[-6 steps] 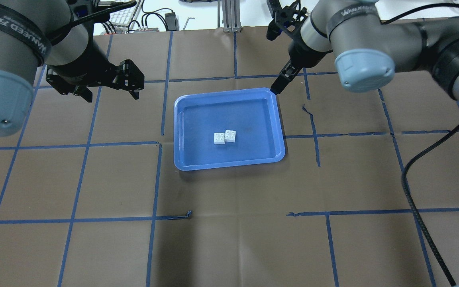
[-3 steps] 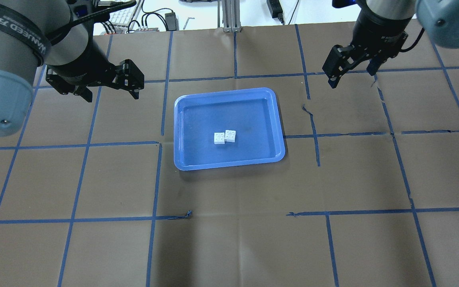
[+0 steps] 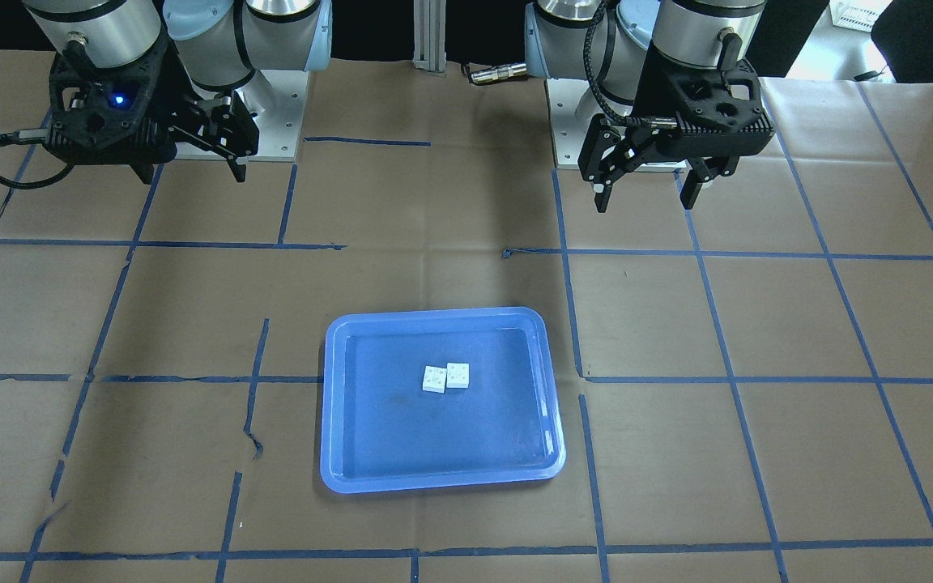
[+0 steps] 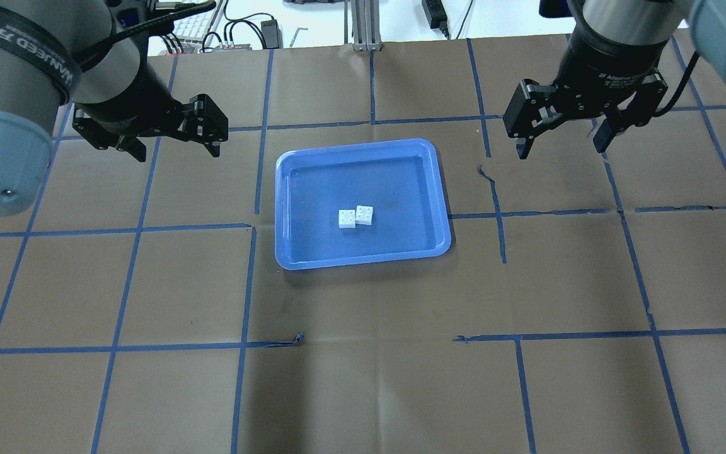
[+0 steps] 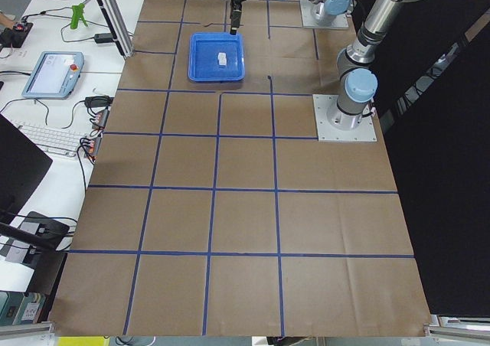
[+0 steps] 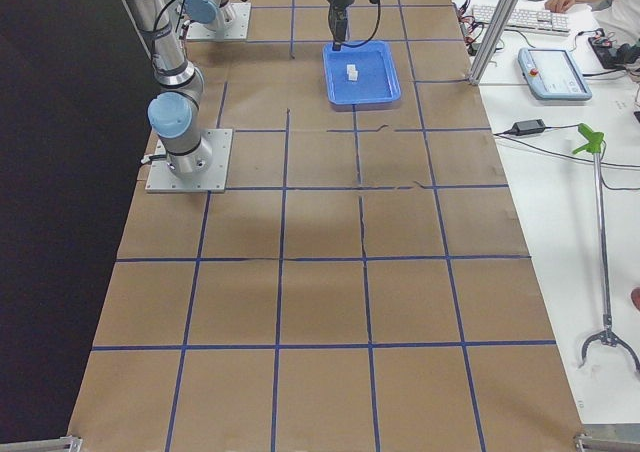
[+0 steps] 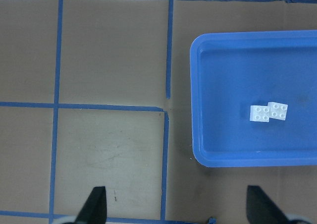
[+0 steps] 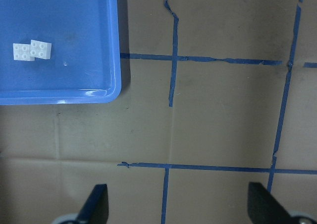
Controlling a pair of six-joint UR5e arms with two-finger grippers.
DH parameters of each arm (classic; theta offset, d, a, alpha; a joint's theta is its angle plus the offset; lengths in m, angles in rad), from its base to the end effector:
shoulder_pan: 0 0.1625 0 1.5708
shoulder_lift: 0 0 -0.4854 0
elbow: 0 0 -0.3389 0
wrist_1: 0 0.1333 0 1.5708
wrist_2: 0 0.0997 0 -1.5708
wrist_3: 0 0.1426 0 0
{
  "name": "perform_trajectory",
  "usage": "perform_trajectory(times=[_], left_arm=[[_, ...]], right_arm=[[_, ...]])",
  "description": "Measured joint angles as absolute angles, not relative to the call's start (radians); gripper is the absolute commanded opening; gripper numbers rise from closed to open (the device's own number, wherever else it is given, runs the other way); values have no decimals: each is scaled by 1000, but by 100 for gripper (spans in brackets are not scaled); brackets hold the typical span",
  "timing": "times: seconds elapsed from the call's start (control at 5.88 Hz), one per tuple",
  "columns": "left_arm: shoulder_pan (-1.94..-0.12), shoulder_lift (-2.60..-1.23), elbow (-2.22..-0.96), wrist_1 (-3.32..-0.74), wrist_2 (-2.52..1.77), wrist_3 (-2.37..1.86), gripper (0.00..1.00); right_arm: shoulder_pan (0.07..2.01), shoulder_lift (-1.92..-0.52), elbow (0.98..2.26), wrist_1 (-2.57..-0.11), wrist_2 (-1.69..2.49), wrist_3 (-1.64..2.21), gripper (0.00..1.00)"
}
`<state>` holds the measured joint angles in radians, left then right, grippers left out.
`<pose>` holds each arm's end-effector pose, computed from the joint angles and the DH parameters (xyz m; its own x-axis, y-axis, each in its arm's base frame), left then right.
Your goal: Assemble white blocks and place on blue tray
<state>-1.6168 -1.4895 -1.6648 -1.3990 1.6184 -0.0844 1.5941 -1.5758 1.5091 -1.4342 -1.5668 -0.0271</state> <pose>-0.1457 -0.4142 0.5171 -0.9984 -0.0449 -0.0335 -0.0389 0.9861 -0.1618 0.1437 -0.4220 0.5213 -0.9987 -0.0500 -0.0059 -0.0503 0.9963 0.0697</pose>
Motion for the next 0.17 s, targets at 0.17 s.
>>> perform_trajectory(times=[0.17], left_arm=[[-1617,-1489,-1666,-1399,1618,-84,99]], right_arm=[[1594,-1574,1512,-1435,-1566,-26,100]])
